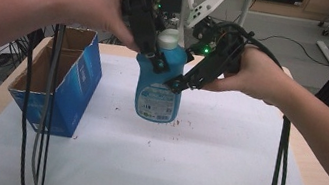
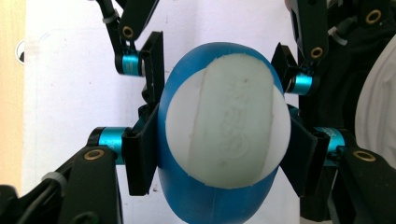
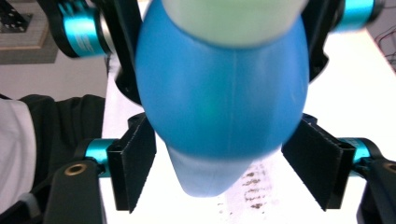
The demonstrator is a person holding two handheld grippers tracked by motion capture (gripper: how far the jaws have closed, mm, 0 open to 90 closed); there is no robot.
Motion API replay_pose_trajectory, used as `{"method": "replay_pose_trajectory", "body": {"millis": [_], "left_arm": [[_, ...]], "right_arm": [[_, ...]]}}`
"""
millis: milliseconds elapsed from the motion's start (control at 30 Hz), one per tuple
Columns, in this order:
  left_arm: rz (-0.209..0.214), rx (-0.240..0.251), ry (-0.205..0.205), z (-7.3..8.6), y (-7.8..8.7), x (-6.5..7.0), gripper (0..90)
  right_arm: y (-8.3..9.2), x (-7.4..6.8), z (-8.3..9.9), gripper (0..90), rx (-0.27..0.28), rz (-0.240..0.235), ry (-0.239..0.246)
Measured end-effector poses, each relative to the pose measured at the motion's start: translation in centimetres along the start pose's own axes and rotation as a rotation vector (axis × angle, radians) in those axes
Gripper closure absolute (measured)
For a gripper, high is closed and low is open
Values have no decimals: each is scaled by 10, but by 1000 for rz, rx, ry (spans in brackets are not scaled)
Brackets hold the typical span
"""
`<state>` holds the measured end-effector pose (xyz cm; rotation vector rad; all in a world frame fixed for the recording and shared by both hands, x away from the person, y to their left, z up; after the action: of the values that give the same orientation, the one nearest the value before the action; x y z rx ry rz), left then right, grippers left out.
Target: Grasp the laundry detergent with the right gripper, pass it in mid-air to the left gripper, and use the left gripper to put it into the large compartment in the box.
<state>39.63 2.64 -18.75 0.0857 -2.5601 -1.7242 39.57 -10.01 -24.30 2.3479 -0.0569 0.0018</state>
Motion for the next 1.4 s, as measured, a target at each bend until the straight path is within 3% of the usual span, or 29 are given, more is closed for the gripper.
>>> {"method": "replay_pose_trajectory", "body": {"millis": [233, 400, 633, 833, 1000, 1067, 1200, 1267, 1300, 1400], "left_arm": [[-18, 0, 26, 4, 9, -2, 377], [-35, 18, 66, 11, 20, -3, 377], [-75, 31, 138, 27, 38, -7, 377], [-120, 41, 196, 43, 61, -11, 377], [-166, 57, 271, 59, 80, -14, 377], [-196, 69, 324, 70, 91, -16, 377], [-238, 71, 375, 82, 103, -19, 377], [-273, 59, 432, 95, 115, -21, 377], [-273, 59, 432, 95, 115, -21, 377], [-305, 65, 502, 107, 125, -24, 377]], "right_arm": [[1, 7, 7, 222, -25, -1, -33], [0, 15, 19, 222, -84, 6, -49], [5, 23, 33, 221, -118, 19, -81], [14, 37, 55, 221, -157, 34, -140], [19, 44, 71, 221, -202, 57, -188], [23, 49, 82, 221, -226, 67, -216], [26, 53, 93, 221, -269, 92, -228], [29, 57, 102, 221, -291, 102, -242], [30, 59, 104, 221, -296, 110, -245], [33, 62, 109, 221, -305, 119, -256]]}}
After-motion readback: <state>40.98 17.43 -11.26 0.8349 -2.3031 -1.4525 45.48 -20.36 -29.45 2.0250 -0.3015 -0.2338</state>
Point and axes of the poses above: each handheld gripper's, and its own axes: y roughly backward along the jaws, z roughly out of its underside, x roughly to its right, the point moved 3 cm from there along -y, roughly forward along the jaws, and after that the axes turned 2 degrees about y, right-handed, at the moved point
